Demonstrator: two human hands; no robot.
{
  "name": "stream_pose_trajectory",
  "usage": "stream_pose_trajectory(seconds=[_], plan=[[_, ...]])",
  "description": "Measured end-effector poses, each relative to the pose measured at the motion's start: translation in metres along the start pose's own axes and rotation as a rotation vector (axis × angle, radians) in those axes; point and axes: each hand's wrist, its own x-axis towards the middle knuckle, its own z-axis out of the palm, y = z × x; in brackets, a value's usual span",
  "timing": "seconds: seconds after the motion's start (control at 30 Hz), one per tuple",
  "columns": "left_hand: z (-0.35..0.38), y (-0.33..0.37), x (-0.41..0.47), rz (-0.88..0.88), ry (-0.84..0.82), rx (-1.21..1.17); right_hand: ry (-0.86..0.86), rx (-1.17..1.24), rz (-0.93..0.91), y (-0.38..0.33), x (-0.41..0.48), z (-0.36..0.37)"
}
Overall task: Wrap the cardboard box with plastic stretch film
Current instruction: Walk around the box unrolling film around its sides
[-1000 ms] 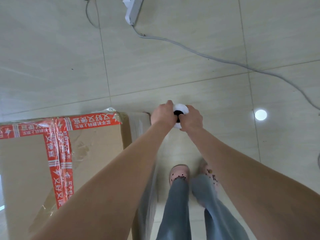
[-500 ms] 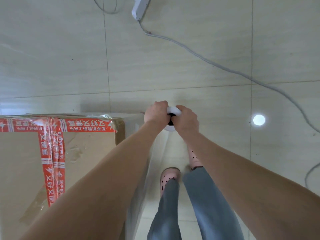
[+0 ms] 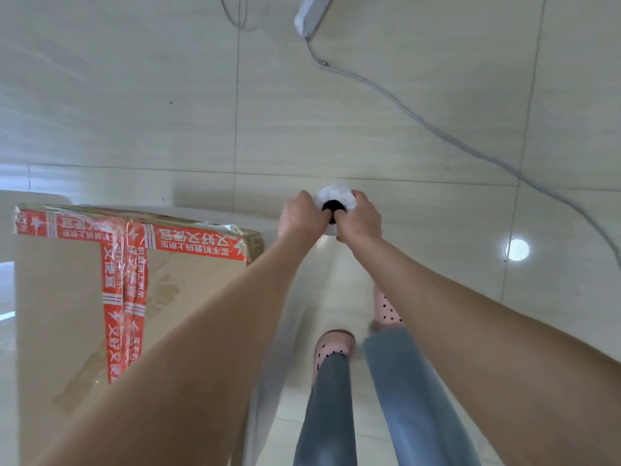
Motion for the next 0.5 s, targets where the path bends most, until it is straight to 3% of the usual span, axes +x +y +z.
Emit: stream_pose_trajectory(seconds=[0.2,0.5], plan=[[-0.002,0.027,0.008,0.346,-0.085,0.45,-0.045,-0.043,-0.033,0.008,-0.003,0.0],[-0.003,0.029,0.015,0.299,-0.125,0.529,-0.049,-0.068,0.001,0.002,0.003,-0.002]])
